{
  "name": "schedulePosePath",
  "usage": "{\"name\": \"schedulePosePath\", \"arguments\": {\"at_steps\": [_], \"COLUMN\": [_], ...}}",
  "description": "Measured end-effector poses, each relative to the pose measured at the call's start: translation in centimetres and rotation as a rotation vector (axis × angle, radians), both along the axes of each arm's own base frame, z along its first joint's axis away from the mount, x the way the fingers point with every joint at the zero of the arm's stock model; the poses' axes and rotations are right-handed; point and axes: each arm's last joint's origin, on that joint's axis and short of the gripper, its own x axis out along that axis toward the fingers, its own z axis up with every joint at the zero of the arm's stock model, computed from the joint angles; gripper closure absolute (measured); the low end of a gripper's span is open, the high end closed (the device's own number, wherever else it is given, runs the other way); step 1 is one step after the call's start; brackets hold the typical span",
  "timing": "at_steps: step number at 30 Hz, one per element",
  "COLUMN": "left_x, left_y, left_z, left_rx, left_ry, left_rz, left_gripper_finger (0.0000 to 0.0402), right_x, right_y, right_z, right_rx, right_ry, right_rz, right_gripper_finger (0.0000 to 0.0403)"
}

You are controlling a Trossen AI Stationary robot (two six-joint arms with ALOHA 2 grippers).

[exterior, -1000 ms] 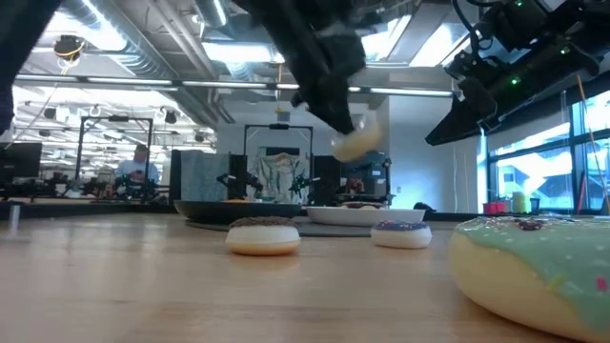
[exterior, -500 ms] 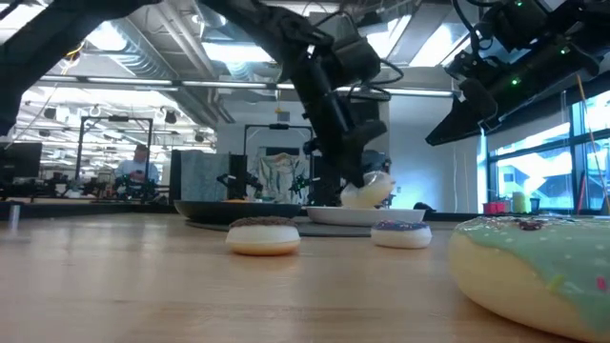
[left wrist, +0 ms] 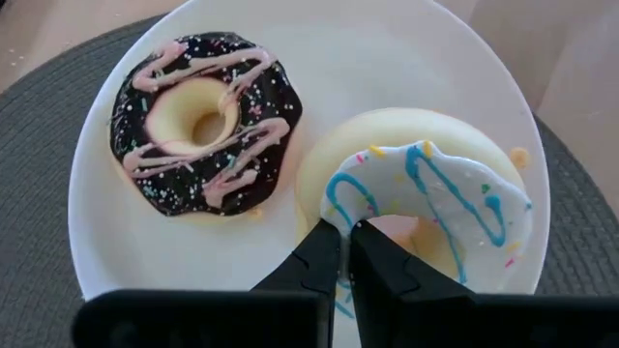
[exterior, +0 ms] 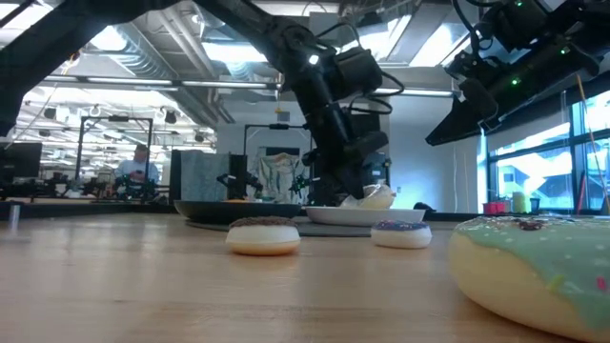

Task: Pick & Place donuts
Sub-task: Put the big white donut on the white plate

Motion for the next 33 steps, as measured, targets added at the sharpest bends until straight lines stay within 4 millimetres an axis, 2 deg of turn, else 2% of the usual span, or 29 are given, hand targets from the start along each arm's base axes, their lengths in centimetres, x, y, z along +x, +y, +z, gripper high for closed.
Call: {"name": "schedulePosePath", "arguments": {"at_steps": [33], "left_x": [-0.11], "left_y": [-0.67], "left_z": [0.14], "left_rx": [-0.069], "left_ry": [0.004], "left_rz": [-0.03], "left_gripper_finger": [0.0388], "right_x": [0.0], "right_y": [0.0], "right_z": [0.0], "right_rx": [-0.001], "right_ry": [0.0], "right_rz": [0.0], "right_gripper_finger": [0.0242]}}
